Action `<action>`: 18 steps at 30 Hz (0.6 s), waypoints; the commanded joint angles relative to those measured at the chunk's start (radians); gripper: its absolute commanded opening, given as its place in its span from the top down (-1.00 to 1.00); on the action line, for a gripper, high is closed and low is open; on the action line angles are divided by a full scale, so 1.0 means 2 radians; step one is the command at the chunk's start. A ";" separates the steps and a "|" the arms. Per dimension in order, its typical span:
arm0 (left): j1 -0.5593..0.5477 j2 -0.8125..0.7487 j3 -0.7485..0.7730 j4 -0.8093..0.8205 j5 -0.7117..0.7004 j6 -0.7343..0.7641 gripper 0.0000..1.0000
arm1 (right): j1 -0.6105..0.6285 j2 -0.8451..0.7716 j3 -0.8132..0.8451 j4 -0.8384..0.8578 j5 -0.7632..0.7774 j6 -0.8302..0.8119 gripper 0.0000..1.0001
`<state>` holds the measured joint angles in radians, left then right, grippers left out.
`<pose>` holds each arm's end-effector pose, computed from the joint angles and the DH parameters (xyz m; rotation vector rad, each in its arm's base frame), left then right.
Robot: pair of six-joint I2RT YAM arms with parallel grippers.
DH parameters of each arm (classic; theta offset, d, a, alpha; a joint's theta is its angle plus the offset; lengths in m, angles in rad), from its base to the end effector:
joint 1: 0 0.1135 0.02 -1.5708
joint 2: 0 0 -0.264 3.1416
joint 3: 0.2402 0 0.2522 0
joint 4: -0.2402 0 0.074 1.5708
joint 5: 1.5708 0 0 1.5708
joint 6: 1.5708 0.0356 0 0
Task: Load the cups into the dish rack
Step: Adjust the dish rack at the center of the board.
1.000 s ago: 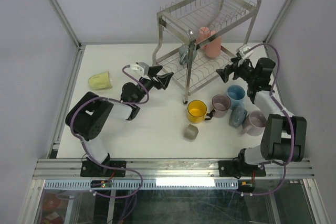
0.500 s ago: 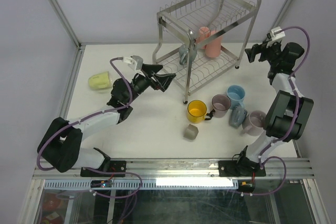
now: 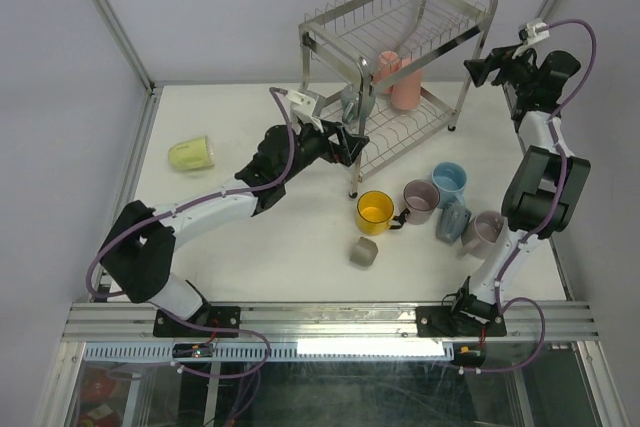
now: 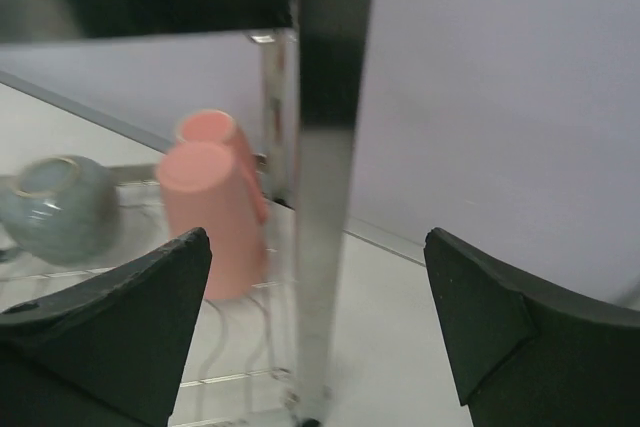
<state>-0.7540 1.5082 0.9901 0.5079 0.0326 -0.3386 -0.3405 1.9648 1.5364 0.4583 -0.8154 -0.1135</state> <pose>0.2584 -0.2443 0.3067 0.3665 1.6098 -0.8719 0.4493 -0.1317 0.3130 -0.4677 1.4845 0.2687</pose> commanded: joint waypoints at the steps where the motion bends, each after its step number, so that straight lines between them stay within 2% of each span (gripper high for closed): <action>1: -0.008 0.026 0.042 -0.018 -0.027 0.017 -0.78 | 0.022 0.012 0.052 0.011 -0.071 0.158 -0.80; 10: -0.014 0.083 0.092 -0.001 -0.027 0.030 -0.61 | 0.037 0.044 0.108 -0.035 -0.071 0.158 -0.80; 15: -0.014 0.106 0.103 0.020 -0.043 0.042 -0.57 | 0.036 0.035 0.095 -0.057 -0.071 0.158 -0.80; 18: -0.015 0.121 0.118 0.028 -0.055 0.048 -0.40 | 0.037 0.039 0.103 -0.072 -0.071 0.158 -0.80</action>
<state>-0.7734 1.7237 1.1576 0.4808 -0.0292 -0.2821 -0.2760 2.0563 1.7000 0.3721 -0.9241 0.1680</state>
